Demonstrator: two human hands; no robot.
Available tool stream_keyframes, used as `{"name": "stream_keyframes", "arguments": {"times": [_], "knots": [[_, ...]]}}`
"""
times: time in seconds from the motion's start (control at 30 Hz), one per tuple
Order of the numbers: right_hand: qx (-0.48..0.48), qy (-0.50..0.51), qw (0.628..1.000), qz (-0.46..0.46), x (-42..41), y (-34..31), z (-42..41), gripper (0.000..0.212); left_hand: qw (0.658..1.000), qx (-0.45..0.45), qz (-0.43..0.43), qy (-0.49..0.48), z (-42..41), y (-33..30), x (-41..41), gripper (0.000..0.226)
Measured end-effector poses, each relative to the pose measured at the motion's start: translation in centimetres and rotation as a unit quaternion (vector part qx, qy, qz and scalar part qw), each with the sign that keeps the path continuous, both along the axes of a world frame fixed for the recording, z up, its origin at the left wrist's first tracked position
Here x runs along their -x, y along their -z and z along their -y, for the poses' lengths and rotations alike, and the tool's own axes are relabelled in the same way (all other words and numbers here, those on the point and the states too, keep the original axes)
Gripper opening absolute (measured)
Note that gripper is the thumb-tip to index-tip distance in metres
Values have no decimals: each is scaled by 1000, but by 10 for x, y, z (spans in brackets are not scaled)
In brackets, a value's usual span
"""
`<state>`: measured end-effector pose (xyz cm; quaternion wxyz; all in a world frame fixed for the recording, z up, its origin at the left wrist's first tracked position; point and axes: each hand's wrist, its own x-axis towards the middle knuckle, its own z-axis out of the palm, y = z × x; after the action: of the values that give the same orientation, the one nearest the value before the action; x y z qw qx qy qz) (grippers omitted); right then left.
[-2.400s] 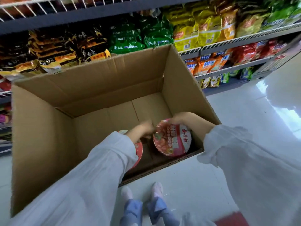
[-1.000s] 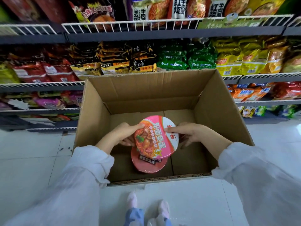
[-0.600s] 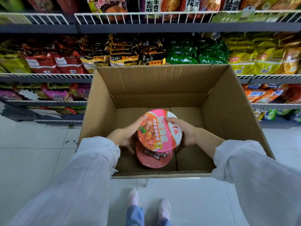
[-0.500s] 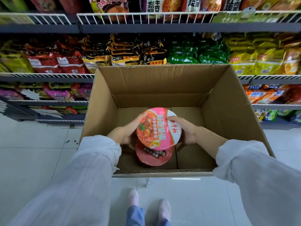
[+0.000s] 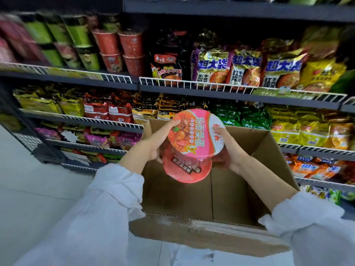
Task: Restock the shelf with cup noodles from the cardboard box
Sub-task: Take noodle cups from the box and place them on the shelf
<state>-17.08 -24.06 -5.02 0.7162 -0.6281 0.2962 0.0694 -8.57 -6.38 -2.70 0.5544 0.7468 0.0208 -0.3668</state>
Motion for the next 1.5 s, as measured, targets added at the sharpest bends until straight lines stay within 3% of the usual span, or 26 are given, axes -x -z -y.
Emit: {"name": "stream_keyframes", "arguments": {"times": [0.07, 0.23, 0.4, 0.5, 0.67, 0.87, 1.03, 1.37, 1.5], "knots": [[15, 23, 999, 30, -12, -25, -12, 51, 999, 13, 22, -23, -11, -25, -5, 70], [12, 24, 995, 94, -57, -94, -50, 59, 994, 65, 61, -58, -46, -82, -31, 52], [55, 20, 992, 108, -121, -128, -112, 58, 987, 103, 84, -88, -113, -117, -80, 56], [54, 12, 991, 121, -167, -133, -163, 59, 983, 107, 110, -97, -166, -128, -121, 55], [25, -24, 991, 129, -249, -133, -262, 65, 978, 90, 145, -118, -266, -138, -186, 73], [-20, -80, 985, 149, -354, -131, -379, 59, 952, 101, 170, -233, -380, -138, -282, 75], [-64, -128, 972, 185, -458, -135, -452, 53, 925, 141, 225, -270, -450, -139, -371, 43], [-37, -165, 954, 247, -664, -170, -556, 65, 908, 195, 257, -266, -542, -168, -567, 31], [-41, -133, 956, 258, -720, -174, -584, 68, 913, 191, 247, -263, -564, -179, -630, 47]]}}
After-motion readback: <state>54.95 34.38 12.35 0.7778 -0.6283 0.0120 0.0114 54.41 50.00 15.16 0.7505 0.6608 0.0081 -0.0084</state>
